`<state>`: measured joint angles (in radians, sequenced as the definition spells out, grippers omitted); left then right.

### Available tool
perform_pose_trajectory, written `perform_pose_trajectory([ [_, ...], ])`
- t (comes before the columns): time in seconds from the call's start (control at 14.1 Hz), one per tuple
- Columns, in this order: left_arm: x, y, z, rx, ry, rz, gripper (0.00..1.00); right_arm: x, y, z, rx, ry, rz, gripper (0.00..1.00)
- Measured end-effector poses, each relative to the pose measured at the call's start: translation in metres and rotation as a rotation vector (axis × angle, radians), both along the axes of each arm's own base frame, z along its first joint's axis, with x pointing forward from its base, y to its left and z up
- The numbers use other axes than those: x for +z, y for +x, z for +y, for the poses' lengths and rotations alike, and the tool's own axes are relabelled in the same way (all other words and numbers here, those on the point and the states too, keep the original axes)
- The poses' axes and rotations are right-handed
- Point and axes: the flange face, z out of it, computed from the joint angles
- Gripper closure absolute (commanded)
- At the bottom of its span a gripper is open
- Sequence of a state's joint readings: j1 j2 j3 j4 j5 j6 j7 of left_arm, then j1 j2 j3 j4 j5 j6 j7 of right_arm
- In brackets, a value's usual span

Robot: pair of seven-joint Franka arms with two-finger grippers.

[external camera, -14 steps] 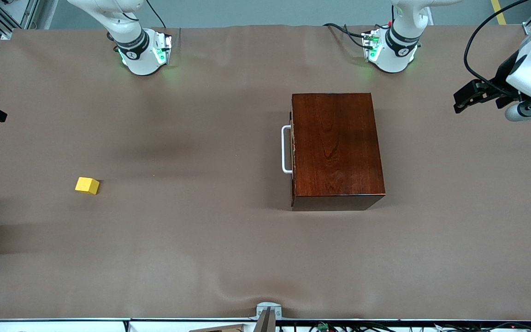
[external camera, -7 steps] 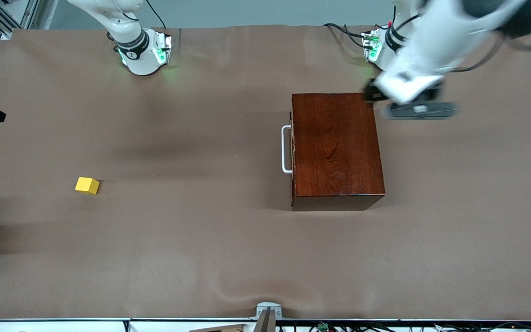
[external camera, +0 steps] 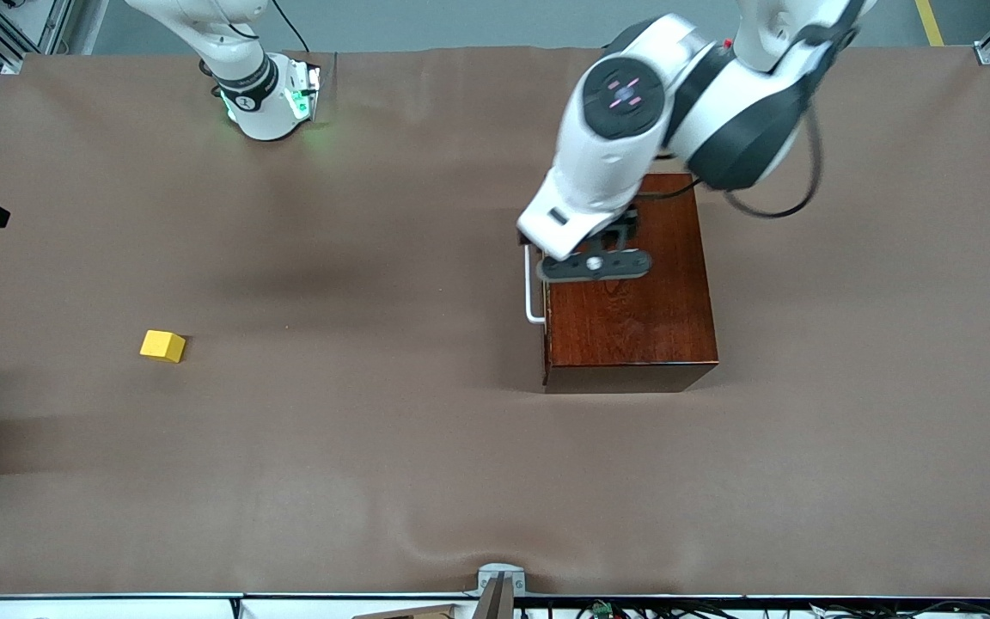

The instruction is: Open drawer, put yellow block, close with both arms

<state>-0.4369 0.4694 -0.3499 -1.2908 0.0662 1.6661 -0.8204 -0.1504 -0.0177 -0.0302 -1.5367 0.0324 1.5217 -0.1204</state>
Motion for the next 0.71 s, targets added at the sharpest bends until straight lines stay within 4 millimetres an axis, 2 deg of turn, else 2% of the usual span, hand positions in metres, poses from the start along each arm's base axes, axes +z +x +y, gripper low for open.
perform_pose_trajectory([
  [0.21,-0.039,-0.01,-0.043,-0.007,0.056,-0.023,0.0,0.0,0.0,-0.001,-0.001,0.0,0.0,0.0],
  [0.42,-0.072,-0.033,-0.083,-0.034,0.131,-0.062,0.0,0.0,0.0,-0.001,-0.001,0.0,0.0,0.0],
  [0.57,-0.091,-0.039,-0.097,-0.043,0.15,-0.07,0.0,-0.001,0.0,-0.001,-0.001,0.0,0.001,0.0],
  [0.71,-0.107,-0.037,-0.101,-0.045,0.149,-0.076,0.0,-0.001,0.0,-0.001,-0.001,0.0,0.001,0.0],
])
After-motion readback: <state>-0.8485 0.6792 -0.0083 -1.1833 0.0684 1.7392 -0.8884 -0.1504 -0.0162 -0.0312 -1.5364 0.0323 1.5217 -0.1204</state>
